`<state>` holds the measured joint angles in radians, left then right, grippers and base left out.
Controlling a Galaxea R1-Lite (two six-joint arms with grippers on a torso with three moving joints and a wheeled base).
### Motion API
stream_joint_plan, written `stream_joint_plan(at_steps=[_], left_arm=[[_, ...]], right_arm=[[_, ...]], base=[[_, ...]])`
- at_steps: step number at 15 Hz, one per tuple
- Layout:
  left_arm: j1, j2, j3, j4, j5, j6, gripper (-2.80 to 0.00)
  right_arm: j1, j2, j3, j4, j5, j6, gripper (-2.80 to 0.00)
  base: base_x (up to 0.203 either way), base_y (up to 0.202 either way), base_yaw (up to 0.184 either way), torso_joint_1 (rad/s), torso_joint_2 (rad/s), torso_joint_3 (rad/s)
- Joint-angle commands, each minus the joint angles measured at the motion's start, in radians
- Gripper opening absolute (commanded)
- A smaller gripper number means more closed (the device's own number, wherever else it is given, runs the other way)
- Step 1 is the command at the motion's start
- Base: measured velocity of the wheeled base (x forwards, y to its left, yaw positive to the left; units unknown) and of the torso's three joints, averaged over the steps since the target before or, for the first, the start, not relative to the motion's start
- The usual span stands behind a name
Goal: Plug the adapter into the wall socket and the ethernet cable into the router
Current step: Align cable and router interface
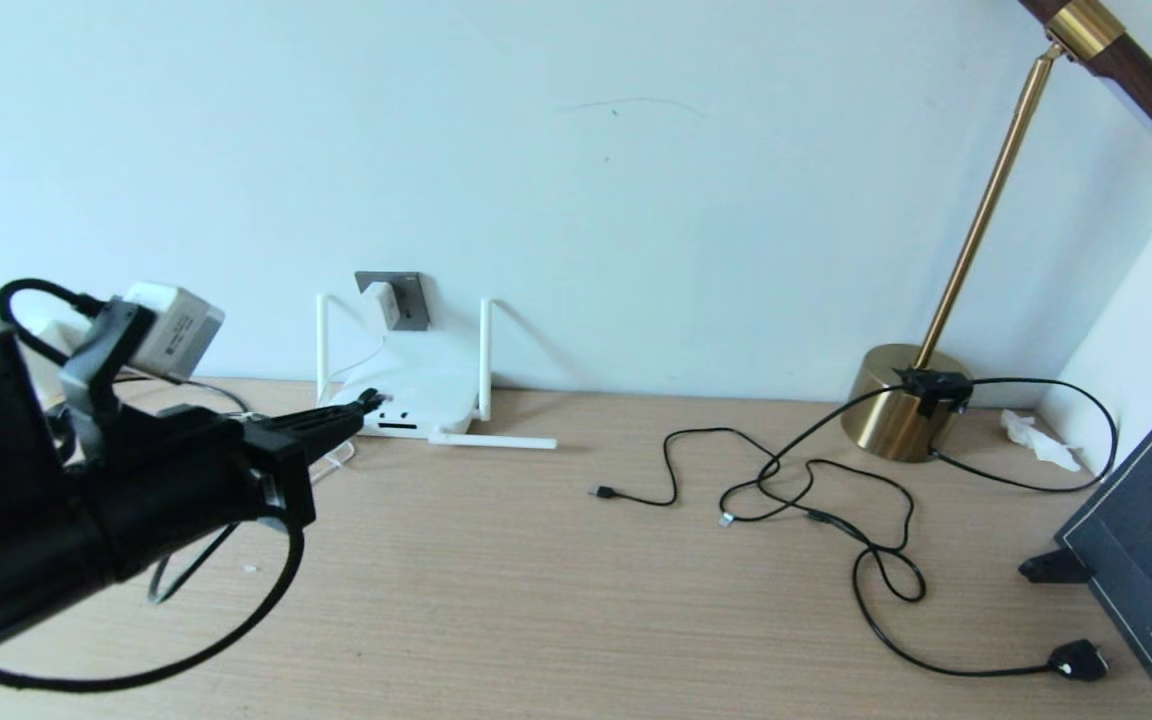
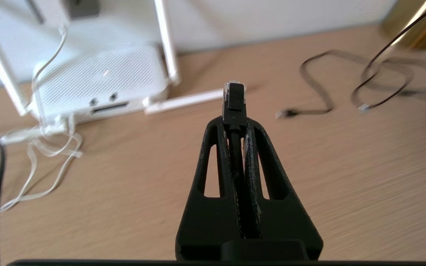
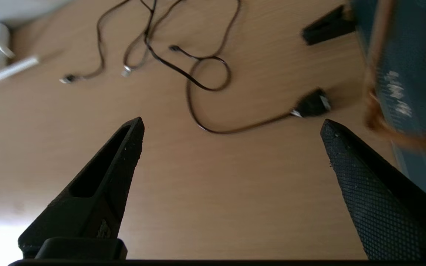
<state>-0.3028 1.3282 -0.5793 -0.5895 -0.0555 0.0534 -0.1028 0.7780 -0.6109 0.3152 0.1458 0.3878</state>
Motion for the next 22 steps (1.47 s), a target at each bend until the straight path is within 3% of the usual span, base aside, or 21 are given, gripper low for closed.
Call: stream_joint_plan(at_steps=[1,4,7,9,11,12,14,15,17,18,20,22], left_arm=[[0.060,0.021,0.117,-0.071,-0.024,0.042,-2.80],[0.110,0.026,0.326,-0.242,-0.074,0.116,-2.80],[0.228,0.029,0.488,-0.404,-0.080,0.131,-2.80],[0.257,0.021,0.568,-0.424,-0.081,0.132,-2.80],[0.289,0.009,0.579,-0.418,-0.079,0.132,-2.80],[0.292,0.009,0.579,-0.423,-0.079,0.132,-2.80],[0.291,-0.012,0.577,-0.424,-0.079,0.133,-2.80],[0.291,-0.032,0.576,-0.424,-0.079,0.132,-2.80],[0.287,-0.088,0.575,-0.424,-0.080,0.136,-2.80],[0.284,-0.113,0.577,-0.423,-0.080,0.141,-2.80],[0.286,-0.154,0.579,-0.417,-0.077,0.145,-2.80],[0.286,-0.169,0.577,-0.415,-0.076,0.140,-2.80]], right_arm=[[-0.020,-0.256,0.108,0.001,0.003,-0.076,0.00],[-0.032,-0.483,0.303,-0.029,0.098,-0.294,0.00],[-0.036,-0.491,0.506,-0.177,0.166,-0.453,0.00],[-0.035,-0.492,0.513,-0.218,0.237,-0.485,0.00],[-0.035,-0.495,0.545,-0.298,0.350,-0.603,0.00],[-0.035,-0.494,0.562,-0.352,0.316,-0.636,0.00],[-0.035,-0.492,0.551,-0.300,0.086,-0.639,0.00],[-0.037,-0.470,0.536,-0.235,0.027,-0.595,0.00],[-0.037,-0.413,0.537,-0.221,-0.001,-0.406,0.00],[-0.038,-0.423,0.540,-0.219,-0.021,-0.348,0.00],[-0.032,-0.495,0.547,-0.240,-0.020,-0.367,0.00],[-0.030,-0.497,0.592,-0.400,-0.018,-0.443,0.00]], base=[[0.000,0.000,0.000,0.000,0.00,0.000],[0.000,0.000,0.000,0.000,0.00,0.000],[0.000,0.000,0.000,0.000,0.00,0.000],[0.000,0.000,0.000,0.000,0.00,0.000],[0.000,0.000,0.000,0.000,0.00,0.000],[0.000,0.000,0.000,0.000,0.00,0.000],[0.000,0.000,0.000,0.000,0.00,0.000],[0.000,0.000,0.000,0.000,0.00,0.000],[0.000,0.000,0.000,0.000,0.00,0.000],[0.000,0.000,0.000,0.000,0.00,0.000],[0.000,0.000,0.000,0.000,0.00,0.000],[0.000,0.000,0.000,0.000,0.00,0.000]])
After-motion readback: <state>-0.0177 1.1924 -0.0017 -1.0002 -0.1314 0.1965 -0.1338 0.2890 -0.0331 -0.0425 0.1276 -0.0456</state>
